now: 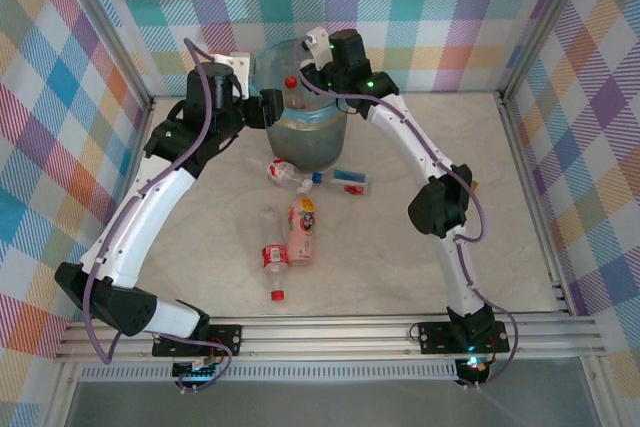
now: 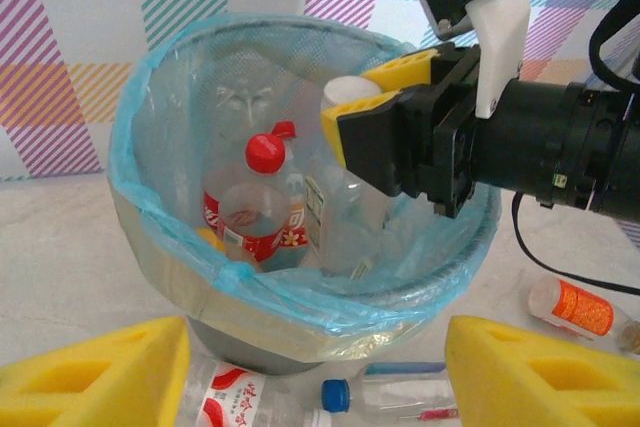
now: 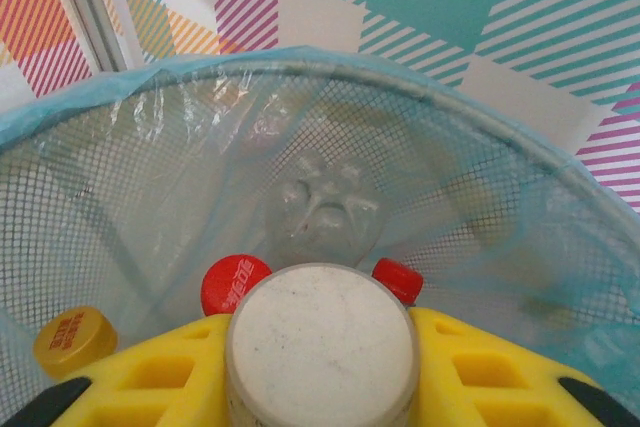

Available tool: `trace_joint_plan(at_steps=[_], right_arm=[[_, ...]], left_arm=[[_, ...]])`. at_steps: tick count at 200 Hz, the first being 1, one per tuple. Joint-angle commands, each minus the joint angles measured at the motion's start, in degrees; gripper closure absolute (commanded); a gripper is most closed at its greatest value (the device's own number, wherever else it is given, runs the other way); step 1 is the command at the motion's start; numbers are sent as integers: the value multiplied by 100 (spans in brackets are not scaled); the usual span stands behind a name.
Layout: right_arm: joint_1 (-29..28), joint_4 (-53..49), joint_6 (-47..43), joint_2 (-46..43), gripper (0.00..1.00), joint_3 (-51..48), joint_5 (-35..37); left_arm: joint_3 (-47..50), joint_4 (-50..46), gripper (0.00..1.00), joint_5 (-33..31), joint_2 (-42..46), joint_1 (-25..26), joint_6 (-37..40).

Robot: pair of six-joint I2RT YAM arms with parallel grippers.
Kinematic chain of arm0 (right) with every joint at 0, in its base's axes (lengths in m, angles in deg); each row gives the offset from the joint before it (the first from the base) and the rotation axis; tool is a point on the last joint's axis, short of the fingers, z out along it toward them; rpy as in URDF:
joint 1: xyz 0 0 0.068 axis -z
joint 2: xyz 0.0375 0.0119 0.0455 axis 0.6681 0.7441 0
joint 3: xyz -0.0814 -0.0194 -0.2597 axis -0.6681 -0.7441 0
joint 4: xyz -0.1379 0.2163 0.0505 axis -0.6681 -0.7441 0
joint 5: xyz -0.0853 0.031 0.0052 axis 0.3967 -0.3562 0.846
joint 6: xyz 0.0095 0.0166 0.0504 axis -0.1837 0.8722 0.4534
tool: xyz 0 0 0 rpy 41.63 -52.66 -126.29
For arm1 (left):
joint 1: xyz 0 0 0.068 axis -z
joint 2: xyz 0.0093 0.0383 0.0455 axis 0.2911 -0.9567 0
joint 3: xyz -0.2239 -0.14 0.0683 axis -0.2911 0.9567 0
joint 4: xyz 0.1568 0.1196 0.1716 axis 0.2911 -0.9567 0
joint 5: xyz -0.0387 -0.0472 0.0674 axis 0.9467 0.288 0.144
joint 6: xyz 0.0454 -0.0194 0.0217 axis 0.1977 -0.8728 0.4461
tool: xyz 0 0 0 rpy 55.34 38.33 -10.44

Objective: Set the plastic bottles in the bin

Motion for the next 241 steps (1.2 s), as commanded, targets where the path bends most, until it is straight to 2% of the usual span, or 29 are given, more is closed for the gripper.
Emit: trace_joint_plan(at_steps=[1,27,64,95,154,185,210,241], right_arm=[[116,-587,498,478,70,-252,-313],[185,-550,798,405,62,-183,-173],[187,-417,1250,78,30,92,329],[169,-79,1526,-353,22,76,238],[44,22,1567,-864,21,99,34],[-104,-176,1521,-1212,24,-156,-497],[-219,-9,1528,-1864,27,-1053,-919],[-364,881,1604,-3109,30,-2998,-1253]], left_arm=[[80,-1,32,52,-35,-107,-74],[50,15,32,53,-38,-133,-77],[-3,34,31,32,3,-142,-95],[43,26,30,-31,111,-151,-104],[183,-42,30,-302,446,-159,-9],[366,-139,30,-373,643,-168,28],[686,-253,30,-149,880,-168,215],[1245,-528,30,-96,1268,-168,117]])
